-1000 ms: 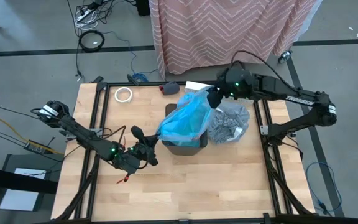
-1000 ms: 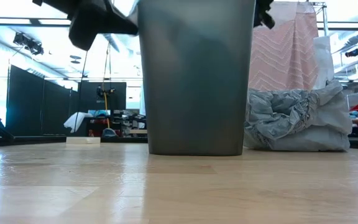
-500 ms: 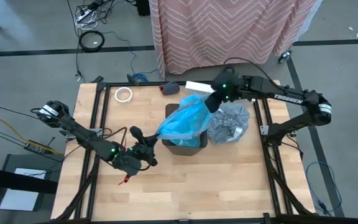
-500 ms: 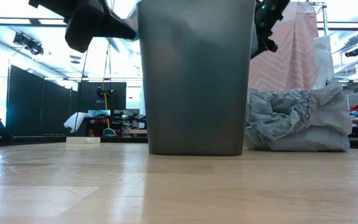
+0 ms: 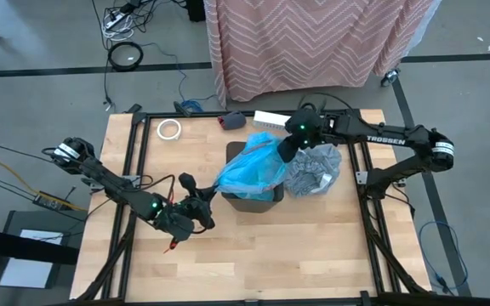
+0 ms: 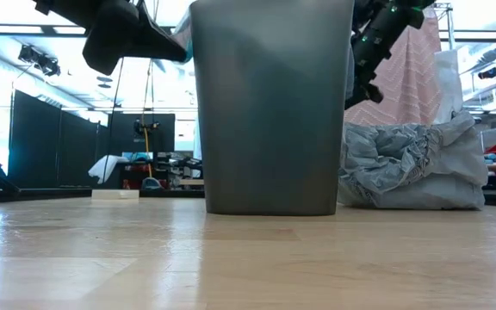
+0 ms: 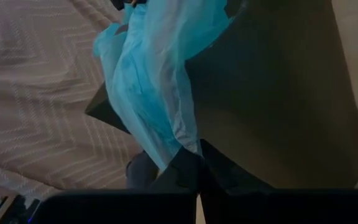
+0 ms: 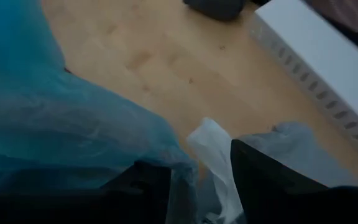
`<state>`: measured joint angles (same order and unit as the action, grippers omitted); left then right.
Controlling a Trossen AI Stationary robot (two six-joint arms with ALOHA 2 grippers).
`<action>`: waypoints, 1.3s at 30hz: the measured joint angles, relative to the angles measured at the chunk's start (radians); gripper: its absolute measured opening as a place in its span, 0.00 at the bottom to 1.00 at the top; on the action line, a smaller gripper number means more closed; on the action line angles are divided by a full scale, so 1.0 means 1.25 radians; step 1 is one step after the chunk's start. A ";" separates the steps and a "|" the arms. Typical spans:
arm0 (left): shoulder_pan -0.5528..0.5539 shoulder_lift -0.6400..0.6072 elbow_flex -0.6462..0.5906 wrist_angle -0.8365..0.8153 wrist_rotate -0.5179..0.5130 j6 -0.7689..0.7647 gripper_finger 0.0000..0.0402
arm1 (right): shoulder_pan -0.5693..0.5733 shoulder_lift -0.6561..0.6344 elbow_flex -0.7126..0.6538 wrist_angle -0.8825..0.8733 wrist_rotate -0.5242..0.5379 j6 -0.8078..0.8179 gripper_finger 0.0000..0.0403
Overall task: Place trash/remove bag and relplace
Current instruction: Insert the new blue trash bag into the black trash bin
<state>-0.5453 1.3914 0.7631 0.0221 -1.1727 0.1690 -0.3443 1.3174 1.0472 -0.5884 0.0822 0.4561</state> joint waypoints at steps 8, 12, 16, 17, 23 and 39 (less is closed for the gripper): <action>0.000 0.000 0.000 0.001 0.015 -0.001 0.02 | -0.005 -0.021 0.020 0.036 -0.116 -0.052 0.38; 0.000 0.000 0.000 0.001 0.020 -0.002 0.02 | -0.010 -0.047 0.042 -0.025 -0.154 -0.097 0.38; 0.000 0.000 0.000 0.001 0.021 0.006 0.02 | -0.010 -0.071 0.063 -0.081 -0.234 -0.112 0.38; 0.000 0.000 0.000 0.000 0.021 0.008 0.02 | -0.009 -0.079 0.068 -0.096 -0.254 -0.118 0.39; 0.000 0.000 0.000 0.000 0.021 0.009 0.02 | -0.021 -0.142 0.096 -0.143 -0.278 -0.130 0.39; -0.039 -0.007 0.000 0.117 -0.089 0.207 0.02 | -0.024 -0.198 0.100 -0.083 -0.243 -0.131 0.39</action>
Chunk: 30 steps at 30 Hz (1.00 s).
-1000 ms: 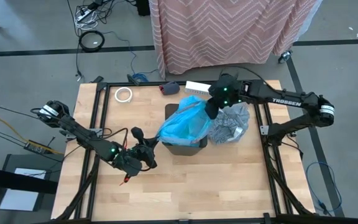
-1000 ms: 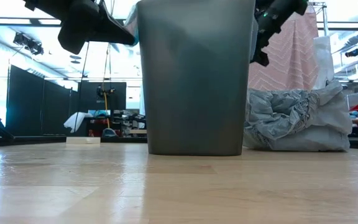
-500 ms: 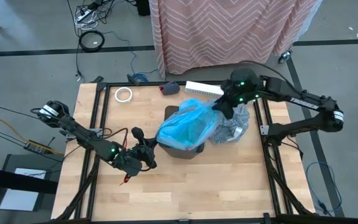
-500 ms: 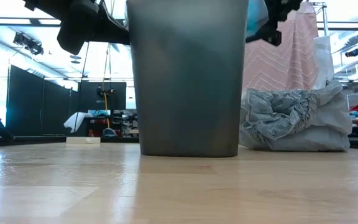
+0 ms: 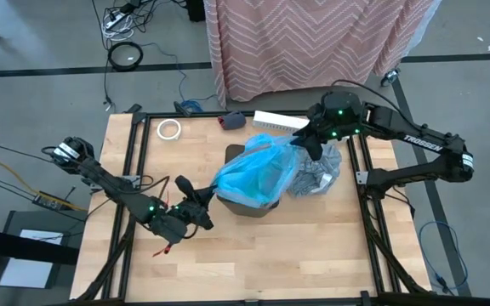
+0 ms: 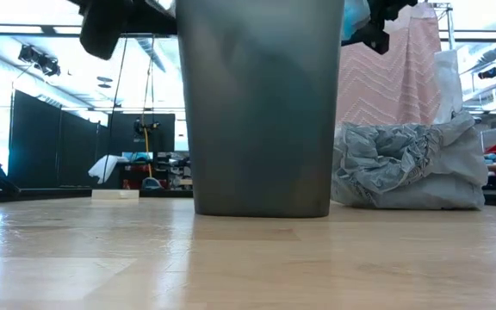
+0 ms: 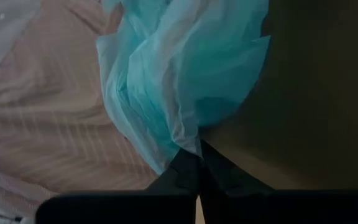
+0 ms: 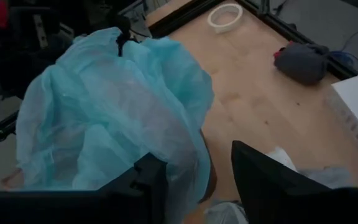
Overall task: Place trash/remove bag and relplace
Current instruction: Insert the new blue trash bag into the black trash bin
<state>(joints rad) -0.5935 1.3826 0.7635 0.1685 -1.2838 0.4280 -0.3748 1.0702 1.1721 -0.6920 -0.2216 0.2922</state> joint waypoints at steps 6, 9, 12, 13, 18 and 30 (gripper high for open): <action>-0.004 -0.008 0.000 0.036 0.011 0.092 0.07 | 0.000 0.013 0.000 0.003 0.016 0.000 0.40; -0.004 -0.013 0.000 0.041 0.011 0.094 0.13 | 0.000 0.020 0.000 0.001 0.015 0.001 0.41; -0.013 -0.031 0.001 0.035 0.013 0.095 0.23 | 0.000 0.020 0.000 0.004 0.015 -0.005 0.43; -0.016 -0.039 0.007 0.030 0.013 0.095 0.27 | 0.000 0.020 0.000 0.005 0.016 -0.005 0.43; -0.036 -0.064 0.055 0.033 0.007 0.094 0.45 | 0.000 0.019 0.000 0.004 0.016 -0.005 0.46; -0.093 -0.072 0.101 -0.010 -0.032 0.097 0.58 | 0.000 0.019 0.000 0.001 0.015 -0.006 0.48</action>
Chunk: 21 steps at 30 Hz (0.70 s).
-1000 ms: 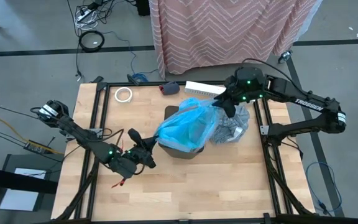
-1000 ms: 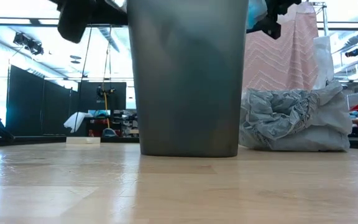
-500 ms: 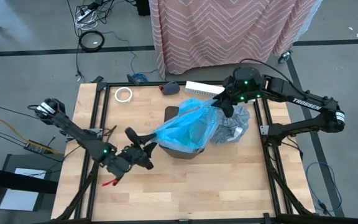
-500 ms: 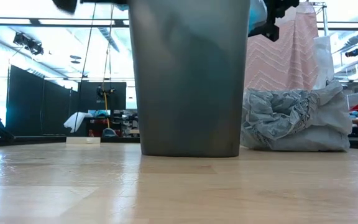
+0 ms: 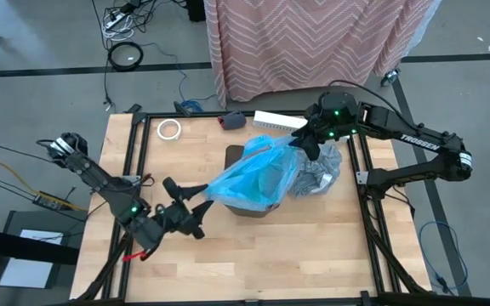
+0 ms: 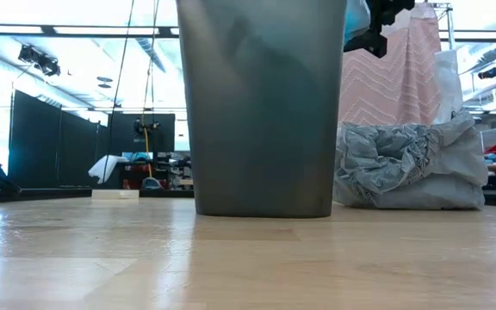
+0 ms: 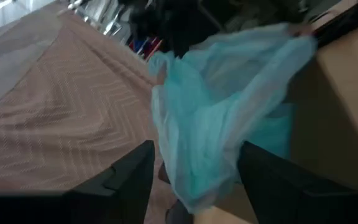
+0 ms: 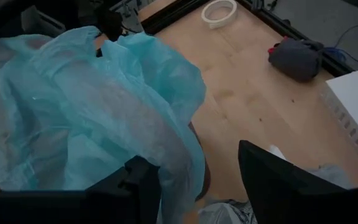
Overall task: Place trash/remove bag and relplace
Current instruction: Insert the new blue trash bag into the black trash bin
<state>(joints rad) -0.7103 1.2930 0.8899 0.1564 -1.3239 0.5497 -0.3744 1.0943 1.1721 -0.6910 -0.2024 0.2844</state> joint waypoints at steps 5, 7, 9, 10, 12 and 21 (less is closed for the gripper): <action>-0.061 0.000 0.033 -0.037 0.000 0.017 0.58 | 0.000 0.000 0.000 0.000 0.004 -0.004 0.49; -0.085 0.000 0.047 -0.038 0.000 0.020 0.58 | 0.000 0.000 0.000 0.000 0.011 -0.005 0.48; -0.104 0.001 0.061 -0.042 0.005 0.021 0.58 | 0.000 0.000 0.000 0.000 0.019 -0.006 0.48; -0.109 0.001 0.072 -0.039 0.016 0.030 0.58 | 0.000 0.000 0.000 0.000 0.021 -0.006 0.48; -0.105 -0.001 0.093 -0.010 0.069 0.066 0.58 | 0.000 0.000 0.000 0.002 0.027 -0.012 0.48; 0.114 -0.005 0.117 0.034 0.225 0.163 0.58 | 0.008 0.000 0.000 0.019 0.050 -0.002 0.48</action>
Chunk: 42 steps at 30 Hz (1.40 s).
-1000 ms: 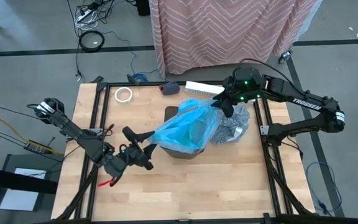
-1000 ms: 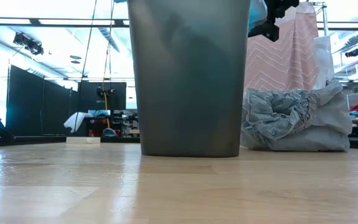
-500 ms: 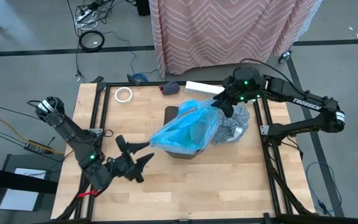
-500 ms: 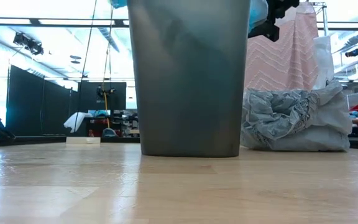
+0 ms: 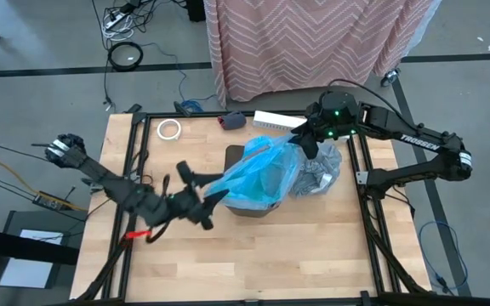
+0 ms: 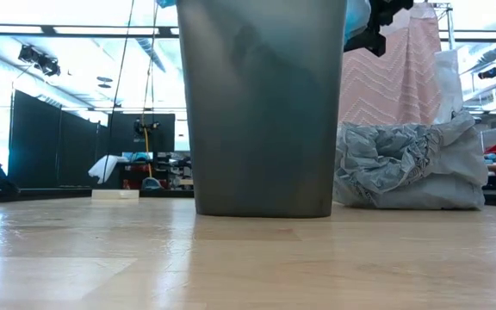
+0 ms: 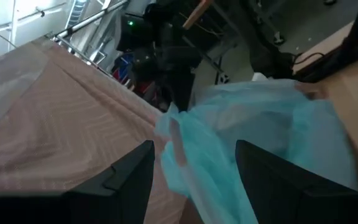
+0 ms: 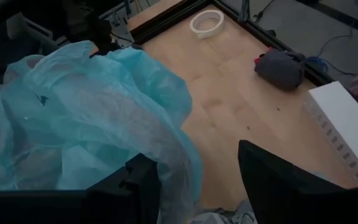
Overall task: Place trash/remove bag and relplace
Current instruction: Insert the new blue trash bag into the black trash bin
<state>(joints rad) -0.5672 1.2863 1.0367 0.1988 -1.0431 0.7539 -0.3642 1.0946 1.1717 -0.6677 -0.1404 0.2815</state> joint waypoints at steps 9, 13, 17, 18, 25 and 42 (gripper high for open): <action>0.142 0.000 0.016 -0.015 0.098 -0.066 0.58 | 0.034 0.000 0.000 0.001 0.019 0.001 0.47; 0.192 0.000 0.064 -0.152 0.270 -0.224 0.58 | 0.044 0.000 0.000 0.001 0.037 -0.008 0.47; 0.222 0.002 0.126 -0.274 0.315 -0.273 0.58 | 0.045 0.000 0.000 0.001 0.039 -0.011 0.47; 0.232 0.004 0.138 -0.294 0.316 -0.278 0.58 | 0.045 0.000 0.000 0.001 0.038 -0.011 0.47; 0.292 0.025 0.165 -0.390 0.417 -0.385 0.58 | 0.045 0.000 0.000 0.001 0.039 -0.011 0.47; 0.371 0.060 0.164 -0.473 0.447 -0.449 0.56 | 0.045 0.000 0.000 0.001 0.037 -0.012 0.47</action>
<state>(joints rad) -0.1034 1.3619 1.2423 -0.3929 -0.4842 0.1923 -0.3077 1.0950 1.1713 -0.6666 -0.0937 0.2664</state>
